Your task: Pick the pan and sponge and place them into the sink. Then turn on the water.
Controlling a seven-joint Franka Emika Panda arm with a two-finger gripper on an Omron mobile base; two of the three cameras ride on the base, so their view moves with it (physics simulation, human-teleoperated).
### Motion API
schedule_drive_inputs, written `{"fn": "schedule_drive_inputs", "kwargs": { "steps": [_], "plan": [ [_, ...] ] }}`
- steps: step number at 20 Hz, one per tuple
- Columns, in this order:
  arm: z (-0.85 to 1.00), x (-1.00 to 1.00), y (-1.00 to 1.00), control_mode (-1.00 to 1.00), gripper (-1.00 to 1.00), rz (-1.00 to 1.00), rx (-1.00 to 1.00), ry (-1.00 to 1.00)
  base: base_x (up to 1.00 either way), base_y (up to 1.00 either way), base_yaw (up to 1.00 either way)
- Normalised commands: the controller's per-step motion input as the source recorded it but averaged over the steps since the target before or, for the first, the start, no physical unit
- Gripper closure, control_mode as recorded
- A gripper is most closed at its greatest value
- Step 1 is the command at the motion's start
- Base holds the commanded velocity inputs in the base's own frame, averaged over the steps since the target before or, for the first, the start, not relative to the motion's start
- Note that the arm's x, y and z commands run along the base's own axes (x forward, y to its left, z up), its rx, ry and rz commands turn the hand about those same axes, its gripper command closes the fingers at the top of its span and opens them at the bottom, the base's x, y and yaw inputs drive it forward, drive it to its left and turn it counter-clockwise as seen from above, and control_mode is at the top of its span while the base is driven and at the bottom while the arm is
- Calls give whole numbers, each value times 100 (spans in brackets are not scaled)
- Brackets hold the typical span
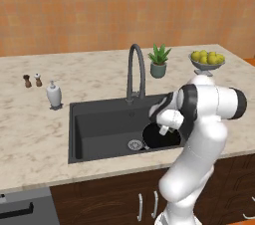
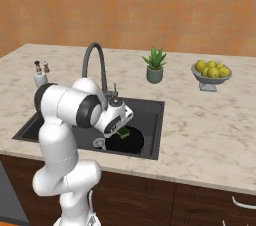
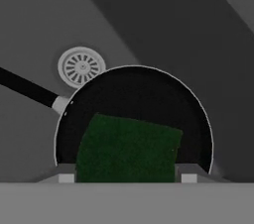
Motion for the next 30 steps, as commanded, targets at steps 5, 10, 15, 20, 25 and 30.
{"fn": "schedule_drive_inputs", "kwargs": {
  "steps": [5, 10, 15, 20, 25, 30],
  "plan": [
    [-49, 25, -37, -100, 100, 3, 12, 10, 0, 0, 0],
    [-54, 0, -25, -100, 100, 0, 8, 1, 0, 0, 0],
    [-44, 3, -13, -100, 100, 0, 5, 0, 0, 0, 0],
    [-21, 29, -1, -100, 100, 5, 3, 0, 0, 0, 0],
    [-5, 55, 0, -100, 100, 7, 2, 0, 0, 0, 0],
    [0, 69, 0, -100, -100, 5, 2, 0, 0, 0, 0]
  ]
}}
